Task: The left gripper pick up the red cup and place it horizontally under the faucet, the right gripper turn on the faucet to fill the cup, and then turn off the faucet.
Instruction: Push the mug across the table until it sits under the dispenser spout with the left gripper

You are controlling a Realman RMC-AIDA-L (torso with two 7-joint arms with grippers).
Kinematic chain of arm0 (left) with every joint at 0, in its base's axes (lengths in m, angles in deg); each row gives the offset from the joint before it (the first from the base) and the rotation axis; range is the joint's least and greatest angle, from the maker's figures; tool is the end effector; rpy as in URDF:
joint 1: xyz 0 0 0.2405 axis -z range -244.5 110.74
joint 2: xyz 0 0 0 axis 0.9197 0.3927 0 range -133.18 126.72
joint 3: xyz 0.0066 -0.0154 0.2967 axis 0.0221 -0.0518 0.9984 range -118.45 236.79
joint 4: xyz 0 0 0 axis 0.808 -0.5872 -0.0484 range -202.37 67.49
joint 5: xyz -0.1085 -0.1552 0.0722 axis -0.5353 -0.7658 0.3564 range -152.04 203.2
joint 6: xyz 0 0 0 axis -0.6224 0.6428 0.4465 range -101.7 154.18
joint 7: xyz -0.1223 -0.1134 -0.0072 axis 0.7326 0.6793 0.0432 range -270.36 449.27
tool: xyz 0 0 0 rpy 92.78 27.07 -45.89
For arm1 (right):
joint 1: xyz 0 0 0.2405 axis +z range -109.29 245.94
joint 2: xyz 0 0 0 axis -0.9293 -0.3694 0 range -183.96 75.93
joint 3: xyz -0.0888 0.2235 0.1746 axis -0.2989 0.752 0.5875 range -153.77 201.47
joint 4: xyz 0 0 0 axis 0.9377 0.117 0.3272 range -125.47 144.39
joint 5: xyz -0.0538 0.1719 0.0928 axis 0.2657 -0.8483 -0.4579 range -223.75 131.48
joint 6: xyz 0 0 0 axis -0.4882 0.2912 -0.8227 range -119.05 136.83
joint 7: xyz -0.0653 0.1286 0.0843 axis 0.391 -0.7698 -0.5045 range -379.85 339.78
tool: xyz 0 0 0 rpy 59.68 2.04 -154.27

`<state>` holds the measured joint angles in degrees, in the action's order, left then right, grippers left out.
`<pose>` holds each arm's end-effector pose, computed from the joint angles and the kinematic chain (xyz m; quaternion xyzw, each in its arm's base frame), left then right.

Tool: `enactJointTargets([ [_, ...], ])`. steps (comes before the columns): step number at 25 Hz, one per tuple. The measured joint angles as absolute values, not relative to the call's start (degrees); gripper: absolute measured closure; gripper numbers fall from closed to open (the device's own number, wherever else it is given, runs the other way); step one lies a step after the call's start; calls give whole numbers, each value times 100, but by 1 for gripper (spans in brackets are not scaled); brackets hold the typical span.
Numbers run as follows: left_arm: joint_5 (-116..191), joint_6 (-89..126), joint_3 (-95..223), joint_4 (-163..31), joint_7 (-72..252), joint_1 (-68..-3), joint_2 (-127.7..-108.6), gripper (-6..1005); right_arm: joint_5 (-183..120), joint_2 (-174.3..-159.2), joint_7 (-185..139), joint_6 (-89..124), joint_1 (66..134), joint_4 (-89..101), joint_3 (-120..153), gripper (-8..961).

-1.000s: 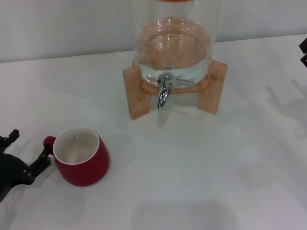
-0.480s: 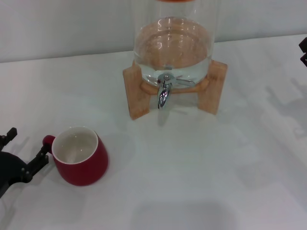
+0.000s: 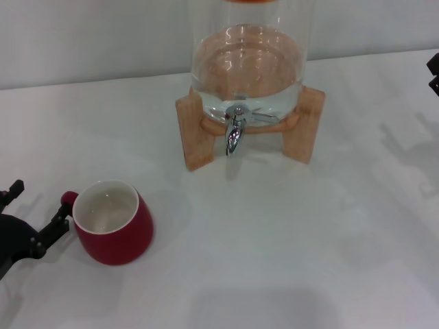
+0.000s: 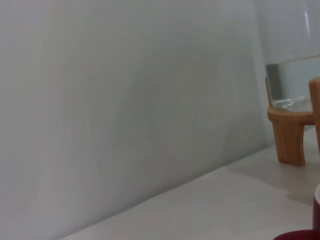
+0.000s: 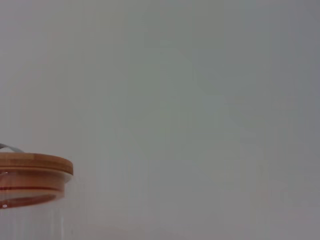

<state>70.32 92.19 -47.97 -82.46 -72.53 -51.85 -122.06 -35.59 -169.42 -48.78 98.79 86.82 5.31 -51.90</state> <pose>-0.3736 0.3059 -0.0601 -0.8427 -0.1372 -0.2112 0.4759 0.3663 0.3129 0.0442 -0.6482 0.1899 0.4422 0.5901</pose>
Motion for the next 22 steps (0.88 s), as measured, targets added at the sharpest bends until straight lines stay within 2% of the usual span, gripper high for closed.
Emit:
enactJointTargets([
  [22, 7099, 9162, -4797, -8256, -7253, -5117, -12212, 138, -3559, -16942, -4871, 9835, 8719, 506, -5190, 102],
])
